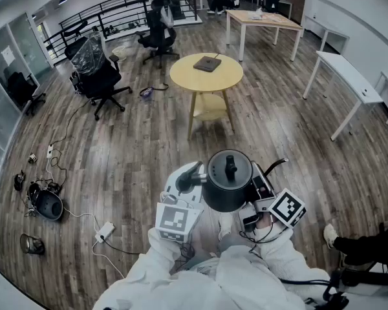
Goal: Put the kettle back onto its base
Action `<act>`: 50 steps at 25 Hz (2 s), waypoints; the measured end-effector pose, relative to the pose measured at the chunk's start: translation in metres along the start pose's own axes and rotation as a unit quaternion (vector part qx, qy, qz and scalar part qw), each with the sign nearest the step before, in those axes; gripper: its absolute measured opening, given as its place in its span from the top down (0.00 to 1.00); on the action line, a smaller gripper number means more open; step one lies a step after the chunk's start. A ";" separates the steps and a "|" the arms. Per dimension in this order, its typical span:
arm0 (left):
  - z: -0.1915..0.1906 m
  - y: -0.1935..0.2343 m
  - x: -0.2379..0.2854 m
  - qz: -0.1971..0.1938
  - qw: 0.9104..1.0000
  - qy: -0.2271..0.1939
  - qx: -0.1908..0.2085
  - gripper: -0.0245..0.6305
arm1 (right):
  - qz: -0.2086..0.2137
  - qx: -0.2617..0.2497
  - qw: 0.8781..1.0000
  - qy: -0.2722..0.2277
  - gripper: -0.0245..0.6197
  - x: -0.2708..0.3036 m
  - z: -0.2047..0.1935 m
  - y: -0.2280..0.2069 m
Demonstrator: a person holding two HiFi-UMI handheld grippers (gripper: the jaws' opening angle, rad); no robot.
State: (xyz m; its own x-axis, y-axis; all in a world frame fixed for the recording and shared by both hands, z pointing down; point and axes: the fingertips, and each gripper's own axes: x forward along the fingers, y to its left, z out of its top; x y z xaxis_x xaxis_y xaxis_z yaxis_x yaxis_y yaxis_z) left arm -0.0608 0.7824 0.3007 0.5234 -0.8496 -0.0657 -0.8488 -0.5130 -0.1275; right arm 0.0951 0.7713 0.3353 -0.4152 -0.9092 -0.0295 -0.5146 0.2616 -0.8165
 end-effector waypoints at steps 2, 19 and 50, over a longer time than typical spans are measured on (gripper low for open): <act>-0.002 0.002 0.007 0.001 1.000 0.001 0.002 0.96 | 0.011 0.010 1.000 -0.002 0.67 0.007 0.002 -0.002; -0.024 0.046 0.109 0.016 1.000 0.013 0.006 0.96 | 0.010 0.029 0.999 0.024 0.67 0.108 0.041 -0.052; -0.062 0.119 0.352 0.037 0.999 0.031 -0.002 0.96 | 0.014 0.040 0.997 0.060 0.67 0.317 0.160 -0.160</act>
State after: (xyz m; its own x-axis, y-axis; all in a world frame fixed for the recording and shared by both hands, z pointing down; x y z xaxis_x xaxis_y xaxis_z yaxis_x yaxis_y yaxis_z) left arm 0.0173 0.4148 0.3241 0.4541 -0.8908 -0.0130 -0.8851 -0.4494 -0.1214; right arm 0.1658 0.3896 0.3639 -0.5178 -0.8554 0.0117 -0.4417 0.2556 -0.8600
